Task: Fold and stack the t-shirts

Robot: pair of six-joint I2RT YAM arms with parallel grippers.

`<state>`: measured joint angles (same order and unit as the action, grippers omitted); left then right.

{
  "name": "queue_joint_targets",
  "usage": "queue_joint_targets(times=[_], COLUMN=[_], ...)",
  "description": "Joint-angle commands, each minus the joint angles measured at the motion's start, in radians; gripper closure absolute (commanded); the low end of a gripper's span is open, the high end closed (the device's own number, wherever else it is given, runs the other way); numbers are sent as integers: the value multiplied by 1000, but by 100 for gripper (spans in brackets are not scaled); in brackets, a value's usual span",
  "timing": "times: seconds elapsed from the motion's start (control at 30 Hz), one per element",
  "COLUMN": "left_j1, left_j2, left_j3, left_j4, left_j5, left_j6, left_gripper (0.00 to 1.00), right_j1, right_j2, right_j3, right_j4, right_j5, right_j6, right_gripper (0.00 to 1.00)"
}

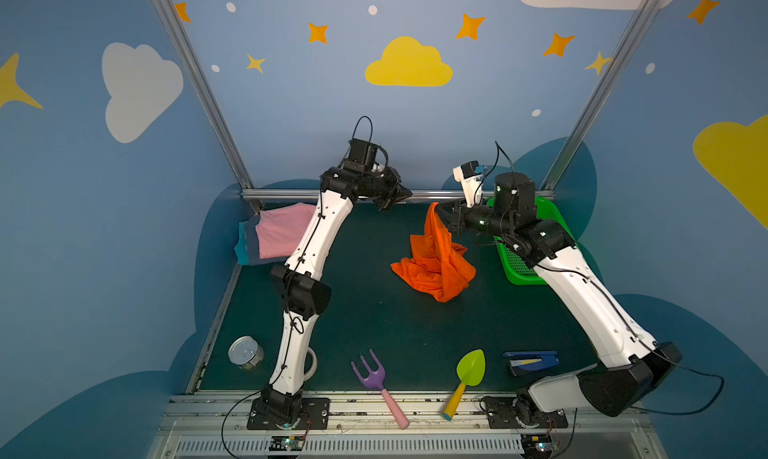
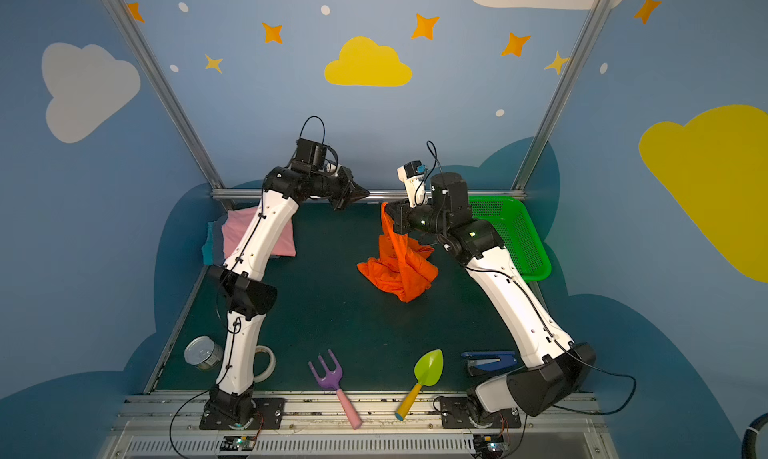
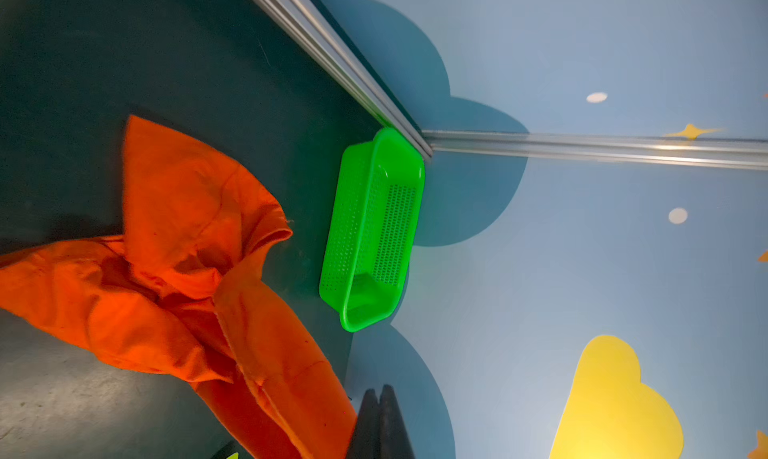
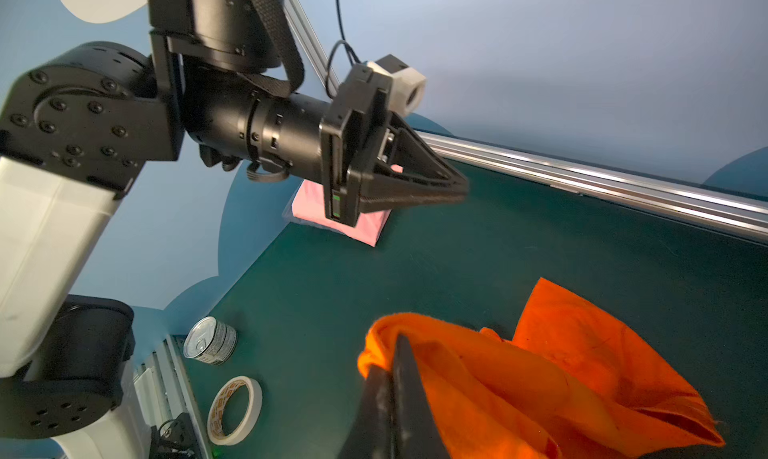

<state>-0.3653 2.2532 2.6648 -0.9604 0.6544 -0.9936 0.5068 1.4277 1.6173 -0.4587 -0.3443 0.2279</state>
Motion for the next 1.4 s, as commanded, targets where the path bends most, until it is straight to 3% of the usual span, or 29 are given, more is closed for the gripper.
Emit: queue_joint_targets(times=[0.0, 0.03, 0.07, 0.17, 0.33, 0.43, 0.47, 0.5, 0.53, 0.57, 0.6, 0.8, 0.83, 0.9, 0.93, 0.97, 1.17, 1.37], left_j1=[-11, -18, -31, -86, -171, -200, -202, -202, -200, -197, -192, -121, -104, -67, -50, -34, 37, 72], left_j2=[-82, -90, -97, -87, 5, 58, 69, 76, 78, 77, 73, 33, 27, 11, 0, -11, -50, -70], left_j3=[-31, -48, -68, -99, -45, -2, 5, 9, 12, 17, 20, 27, 31, 45, 49, 49, 49, 49], left_j4=[-59, -61, -61, -41, -28, -36, -33, -28, -26, -26, -25, -3, -4, -9, -11, -9, -9, -15], left_j5=[-37, -41, -44, -15, 90, 127, 139, 146, 145, 136, 130, 108, 104, 91, 84, 77, 62, 75], left_j6=[55, 61, 64, 63, 23, 7, -2, -11, -16, -17, -20, -37, -39, -37, -34, -31, -16, -9], left_gripper=[55, 30, 16, 8, 7, 16, 30, 56, 76, 90, 96, 96, 96, 96, 96, 96, 96, 96], right_j1=[-4, -3, -4, -2, 1, 2, 2, 4, 4, 5, 7, 9, 9, 9, 8, 9, 27, 109], right_j2=[-12, -10, -5, 15, 46, 56, 57, 60, 61, 62, 61, 18, 2, -39, -66, -91, -178, -145], right_j3=[23, 27, 32, 46, 67, 68, 69, 69, 69, 69, 66, 16, -3, -64, -110, -161, -464, -572], right_j4=[37, 38, 40, 50, 65, 78, 80, 80, 80, 80, 79, 75, 79, 88, 91, 95, 39, -4], right_j5=[18, 16, 14, 7, -14, -19, -21, -24, -27, -32, -35, -31, -26, -5, 23, 48, 147, 296], right_j6=[-8, -7, -6, 3, 17, 23, 25, 26, 27, 28, 28, 27, 28, 34, 42, 54, 84, -6], right_gripper=[100, 100, 100, 100, 100, 100, 100, 100, 100, 100, 100, 100, 88, 52, 39, 32, 28, 28])
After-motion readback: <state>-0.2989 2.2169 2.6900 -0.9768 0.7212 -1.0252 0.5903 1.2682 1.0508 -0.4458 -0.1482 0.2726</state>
